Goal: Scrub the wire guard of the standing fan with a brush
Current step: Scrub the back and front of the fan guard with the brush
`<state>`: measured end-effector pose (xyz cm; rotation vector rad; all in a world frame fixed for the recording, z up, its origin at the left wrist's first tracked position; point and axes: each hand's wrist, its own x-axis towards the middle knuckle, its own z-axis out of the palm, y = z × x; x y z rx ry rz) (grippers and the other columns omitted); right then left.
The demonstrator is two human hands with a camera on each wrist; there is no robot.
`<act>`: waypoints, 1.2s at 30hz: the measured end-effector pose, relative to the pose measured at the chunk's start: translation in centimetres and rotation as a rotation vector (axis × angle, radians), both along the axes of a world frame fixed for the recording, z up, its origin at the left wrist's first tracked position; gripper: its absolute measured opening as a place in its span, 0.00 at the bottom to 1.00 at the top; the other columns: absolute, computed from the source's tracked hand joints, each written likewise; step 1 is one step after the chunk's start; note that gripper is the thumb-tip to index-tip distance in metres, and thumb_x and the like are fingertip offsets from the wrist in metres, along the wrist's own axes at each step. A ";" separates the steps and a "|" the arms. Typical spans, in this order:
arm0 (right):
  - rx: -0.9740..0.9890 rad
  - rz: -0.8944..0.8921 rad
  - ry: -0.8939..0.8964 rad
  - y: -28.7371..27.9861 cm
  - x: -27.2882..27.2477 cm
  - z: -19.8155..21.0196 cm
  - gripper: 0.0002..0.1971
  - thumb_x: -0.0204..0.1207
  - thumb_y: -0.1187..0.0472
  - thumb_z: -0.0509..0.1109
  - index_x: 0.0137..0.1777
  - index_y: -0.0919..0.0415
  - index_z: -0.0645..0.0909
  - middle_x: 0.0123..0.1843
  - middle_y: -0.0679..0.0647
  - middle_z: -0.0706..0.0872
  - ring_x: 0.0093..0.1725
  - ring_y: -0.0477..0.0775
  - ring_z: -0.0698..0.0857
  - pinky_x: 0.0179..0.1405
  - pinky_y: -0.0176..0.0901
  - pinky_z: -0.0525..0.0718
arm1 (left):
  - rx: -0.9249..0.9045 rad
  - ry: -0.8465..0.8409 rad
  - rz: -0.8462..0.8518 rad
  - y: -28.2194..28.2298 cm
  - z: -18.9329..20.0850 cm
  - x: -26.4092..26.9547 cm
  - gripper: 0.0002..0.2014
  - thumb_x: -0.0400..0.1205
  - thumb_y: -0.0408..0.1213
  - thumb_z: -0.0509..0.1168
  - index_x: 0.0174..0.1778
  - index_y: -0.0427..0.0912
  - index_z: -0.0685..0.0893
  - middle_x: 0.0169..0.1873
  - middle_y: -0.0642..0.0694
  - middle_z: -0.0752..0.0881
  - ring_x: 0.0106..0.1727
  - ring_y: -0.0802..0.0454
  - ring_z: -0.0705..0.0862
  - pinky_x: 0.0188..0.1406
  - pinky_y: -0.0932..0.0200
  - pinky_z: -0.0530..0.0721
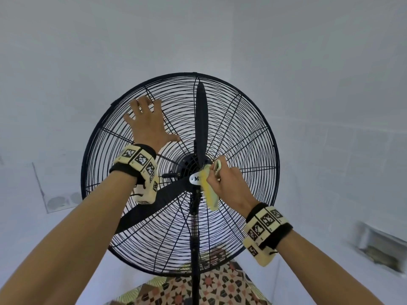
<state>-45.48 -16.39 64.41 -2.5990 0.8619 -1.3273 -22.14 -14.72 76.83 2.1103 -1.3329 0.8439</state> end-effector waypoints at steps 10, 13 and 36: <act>-0.026 0.008 0.028 -0.1 0.0 -0.6 0.06 0.90 0.58 0.62 0.55 0.54 0.66 0.28 0.50 0.81 0.19 0.51 0.77 0.15 0.49 0.77 | -0.001 0.011 -0.008 0.0 0.1 -0.2 0.61 0.63 0.71 0.81 0.84 0.46 0.61 0.83 0.34 0.61 0.85 0.28 0.57 0.77 0.20 0.67; -0.041 0.032 -0.109 -0.1 -0.3 0.0 0.05 0.90 0.59 0.61 0.56 0.53 0.67 0.27 0.52 0.82 0.19 0.51 0.79 0.14 0.50 0.77 | -0.015 0.009 -0.024 0.0 0.0 -0.1 0.60 0.62 0.71 0.82 0.84 0.46 0.62 0.81 0.35 0.62 0.85 0.28 0.57 0.76 0.20 0.67; 0.096 -0.070 -0.422 -0.4 1.5 -5.1 0.09 0.92 0.54 0.56 0.61 0.59 0.72 0.30 0.43 0.79 0.22 0.39 0.83 0.16 0.32 0.79 | -0.016 -0.004 -0.034 -0.2 0.1 0.5 0.61 0.61 0.73 0.80 0.84 0.47 0.63 0.80 0.35 0.64 0.83 0.29 0.59 0.74 0.21 0.69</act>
